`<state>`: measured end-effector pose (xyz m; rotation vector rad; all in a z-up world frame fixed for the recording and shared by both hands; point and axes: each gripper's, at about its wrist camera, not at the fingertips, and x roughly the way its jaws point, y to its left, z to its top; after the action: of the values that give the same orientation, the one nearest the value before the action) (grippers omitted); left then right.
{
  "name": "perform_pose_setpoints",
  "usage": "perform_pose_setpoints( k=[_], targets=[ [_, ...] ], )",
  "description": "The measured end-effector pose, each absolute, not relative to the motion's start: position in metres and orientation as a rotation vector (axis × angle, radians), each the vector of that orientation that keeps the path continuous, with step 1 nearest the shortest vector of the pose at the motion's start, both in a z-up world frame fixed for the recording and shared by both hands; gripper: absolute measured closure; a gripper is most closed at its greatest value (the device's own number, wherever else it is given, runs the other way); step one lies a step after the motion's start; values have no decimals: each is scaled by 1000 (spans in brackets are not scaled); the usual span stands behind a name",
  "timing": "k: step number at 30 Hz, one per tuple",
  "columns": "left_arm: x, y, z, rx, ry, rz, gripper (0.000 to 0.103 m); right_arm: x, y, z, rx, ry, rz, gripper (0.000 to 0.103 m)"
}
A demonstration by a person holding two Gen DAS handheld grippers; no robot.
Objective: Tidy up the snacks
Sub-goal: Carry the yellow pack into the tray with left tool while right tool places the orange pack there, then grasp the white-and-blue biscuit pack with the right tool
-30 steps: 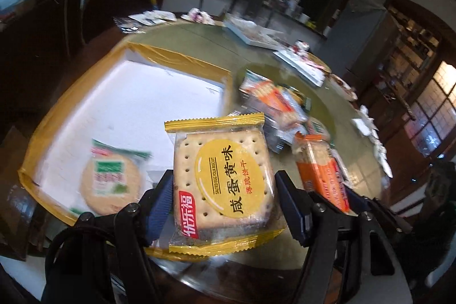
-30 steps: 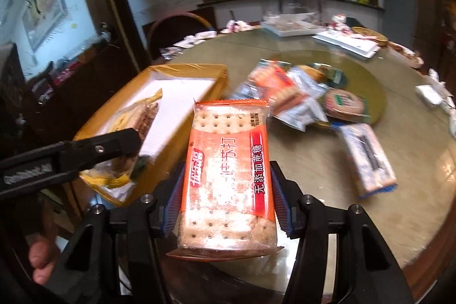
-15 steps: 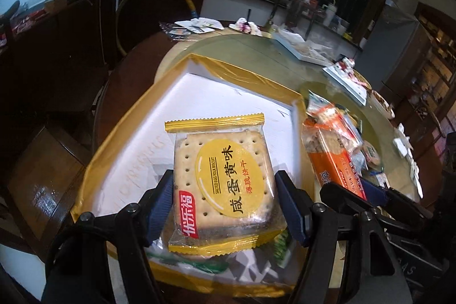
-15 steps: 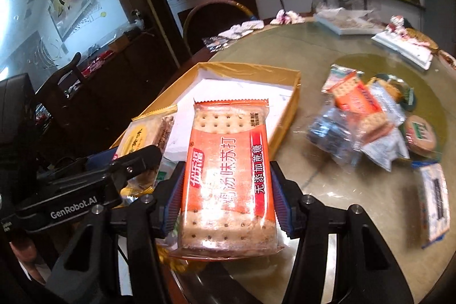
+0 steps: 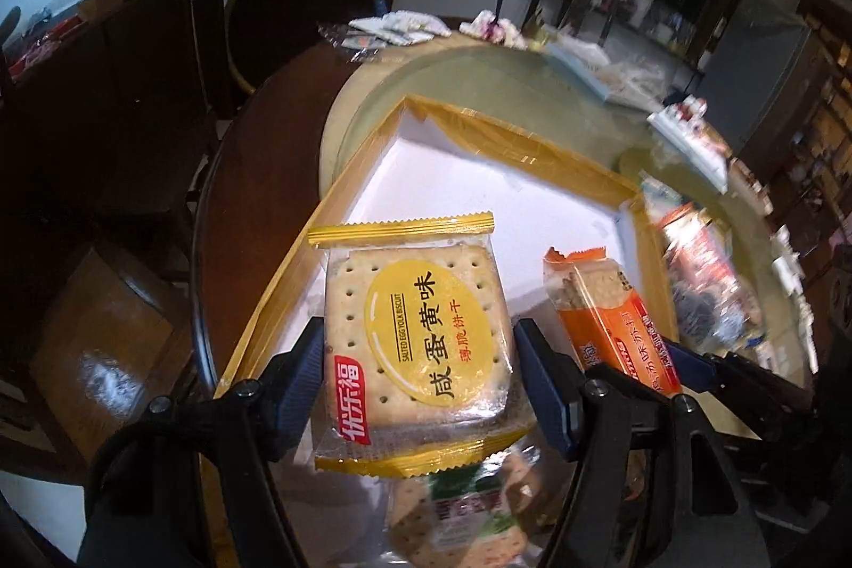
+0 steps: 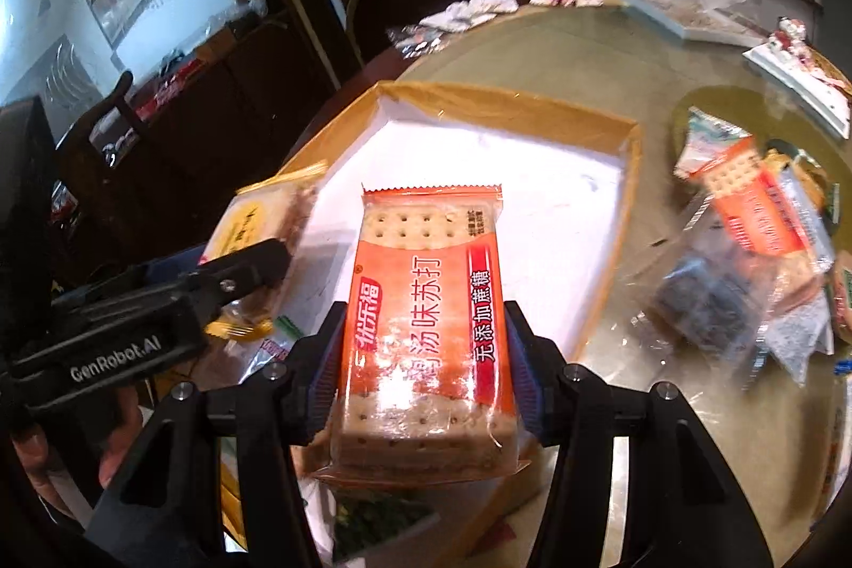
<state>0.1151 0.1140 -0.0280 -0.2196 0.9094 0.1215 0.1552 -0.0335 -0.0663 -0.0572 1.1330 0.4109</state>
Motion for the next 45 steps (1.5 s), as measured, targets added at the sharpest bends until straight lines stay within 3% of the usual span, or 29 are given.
perform_pose_setpoints(
  k=[6,11,16,19,23,29,35,45],
  targets=[
    [121,118,-37,-188,948,139,33,147,-15,-82,-208,1115,351,45],
    [127,121,-48,-189,1003,147,33,150,-21,-84,-157,1144,371,44],
    [114,126,-37,-241,958,158,32,138,-34,-60,-87,1082,403,32],
    [90,113,-17,-239,843,191,22,120,-54,-35,-29,983,399,14],
    [67,75,-13,-214,846,140,22,89,-98,-21,48,937,332,9],
    [51,-4,-23,-221,920,-81,22,56,-183,-33,36,1045,100,8],
    [51,-72,-28,-70,936,-133,22,25,-246,-30,-1,1033,-69,8],
    [52,-114,-47,13,958,-117,22,17,-293,-33,188,1069,-100,8]
  ],
)
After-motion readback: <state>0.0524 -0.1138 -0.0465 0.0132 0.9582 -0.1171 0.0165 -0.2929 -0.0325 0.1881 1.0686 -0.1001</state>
